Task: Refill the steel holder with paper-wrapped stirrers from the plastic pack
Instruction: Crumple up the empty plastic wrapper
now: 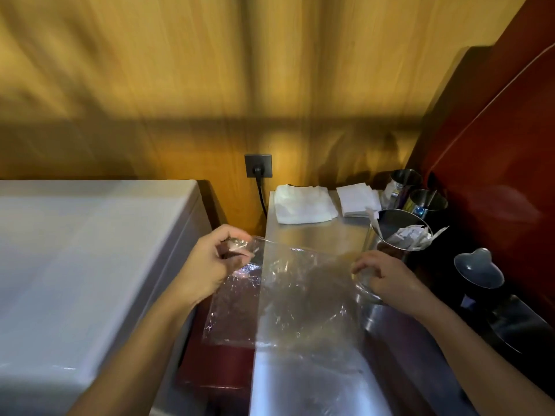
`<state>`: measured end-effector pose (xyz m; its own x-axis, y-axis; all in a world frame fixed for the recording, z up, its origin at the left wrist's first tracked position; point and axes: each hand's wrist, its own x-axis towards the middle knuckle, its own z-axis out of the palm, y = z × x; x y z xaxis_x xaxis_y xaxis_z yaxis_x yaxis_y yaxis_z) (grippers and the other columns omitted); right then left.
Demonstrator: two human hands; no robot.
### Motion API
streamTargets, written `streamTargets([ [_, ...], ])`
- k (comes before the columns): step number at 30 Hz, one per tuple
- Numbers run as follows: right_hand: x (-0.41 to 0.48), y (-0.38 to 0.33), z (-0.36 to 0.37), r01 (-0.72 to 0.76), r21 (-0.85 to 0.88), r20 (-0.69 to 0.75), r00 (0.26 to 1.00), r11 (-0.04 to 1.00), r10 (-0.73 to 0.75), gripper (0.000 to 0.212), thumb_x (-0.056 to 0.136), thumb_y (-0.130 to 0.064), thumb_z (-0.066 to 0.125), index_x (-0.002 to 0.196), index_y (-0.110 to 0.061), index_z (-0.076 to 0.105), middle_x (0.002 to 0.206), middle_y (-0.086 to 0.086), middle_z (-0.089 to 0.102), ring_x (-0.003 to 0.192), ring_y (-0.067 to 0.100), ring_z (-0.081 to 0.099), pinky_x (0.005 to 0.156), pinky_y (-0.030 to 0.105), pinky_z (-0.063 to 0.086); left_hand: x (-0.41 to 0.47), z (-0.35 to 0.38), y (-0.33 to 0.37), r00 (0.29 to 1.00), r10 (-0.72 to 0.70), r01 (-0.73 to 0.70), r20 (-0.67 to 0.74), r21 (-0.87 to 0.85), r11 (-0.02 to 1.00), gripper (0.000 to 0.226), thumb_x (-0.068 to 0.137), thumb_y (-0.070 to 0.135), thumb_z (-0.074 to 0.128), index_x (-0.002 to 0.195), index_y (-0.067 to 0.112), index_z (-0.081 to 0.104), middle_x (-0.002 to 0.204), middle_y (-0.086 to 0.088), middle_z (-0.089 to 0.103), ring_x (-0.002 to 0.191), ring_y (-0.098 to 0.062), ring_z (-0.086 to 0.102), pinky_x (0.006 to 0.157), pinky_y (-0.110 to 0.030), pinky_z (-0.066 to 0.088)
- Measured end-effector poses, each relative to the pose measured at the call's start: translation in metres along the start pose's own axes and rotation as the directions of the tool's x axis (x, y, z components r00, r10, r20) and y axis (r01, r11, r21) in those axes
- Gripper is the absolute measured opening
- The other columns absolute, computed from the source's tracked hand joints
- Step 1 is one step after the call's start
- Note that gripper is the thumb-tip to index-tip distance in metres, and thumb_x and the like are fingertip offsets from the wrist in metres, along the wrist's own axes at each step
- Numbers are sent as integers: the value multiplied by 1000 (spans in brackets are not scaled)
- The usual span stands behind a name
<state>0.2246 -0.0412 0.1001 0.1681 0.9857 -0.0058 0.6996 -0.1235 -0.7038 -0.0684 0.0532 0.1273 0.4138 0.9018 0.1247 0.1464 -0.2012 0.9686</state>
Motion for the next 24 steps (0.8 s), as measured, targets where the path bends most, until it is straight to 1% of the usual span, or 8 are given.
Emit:
streamTargets([
  [4,-1,-12,-1,145,-186,-97,981,972,-165,28,77,-2,58,101,-14,65,117,3,56,115,22,47,102,31,27,5,-4,12,997,74,-73,20,-15,997,48,77,-19,59,78,28,66,68,2,67,65,-14,62,60,-36,56],
  [6,-2,-18,-1,176,-271,-96,973,946,-208,26,79,-10,61,103,-19,66,125,-2,51,124,17,39,104,30,12,8,-5,19,994,112,-112,19,20,993,43,76,-21,58,79,22,66,71,-2,65,67,-15,61,62,-40,55],
  [8,-3,-22,-1,244,-197,-105,958,950,-268,21,81,-12,63,101,-17,65,116,-3,55,115,14,46,104,32,20,8,-3,26,986,155,-160,57,102,982,40,76,-20,59,79,19,65,78,-6,63,72,-16,61,63,-39,55],
  [10,-3,-27,-3,257,-29,-81,963,966,-259,25,81,-15,65,105,-19,62,105,-7,57,98,1,51,93,27,40,7,4,35,973,185,-210,141,195,958,39,76,-19,59,79,20,64,84,-6,62,76,-12,61,63,-23,53],
  [13,0,-36,-4,189,101,50,980,977,-195,32,78,-26,69,109,-28,58,102,-15,59,89,-17,49,74,11,39,5,22,46,946,193,-258,260,244,935,34,78,-19,57,81,14,65,92,-4,60,77,0,60,65,-11,47],
  [18,2,-42,1,159,214,183,963,964,-200,5,77,-20,69,81,-22,67,83,-2,68,78,5,62,78,29,50,9,36,52,908,271,-365,320,288,885,41,80,-9,61,92,31,61,101,9,59,83,0,61,67,-17,50],
  [21,1,-39,-1,181,302,147,961,936,-233,7,77,-11,67,72,-16,65,71,-3,65,70,7,61,73,27,50,15,22,47,948,251,-276,194,119,954,43,76,13,72,101,44,57,101,9,63,83,-2,64,71,-17,51],
  [24,-2,-35,-7,143,499,77,975,855,-208,16,73,0,69,71,-15,67,67,-4,68,69,9,63,68,20,52,20,-7,34,992,69,-49,101,-195,980,31,78,35,64,108,29,61,101,-1,71,86,-16,67,74,-25,56],
])
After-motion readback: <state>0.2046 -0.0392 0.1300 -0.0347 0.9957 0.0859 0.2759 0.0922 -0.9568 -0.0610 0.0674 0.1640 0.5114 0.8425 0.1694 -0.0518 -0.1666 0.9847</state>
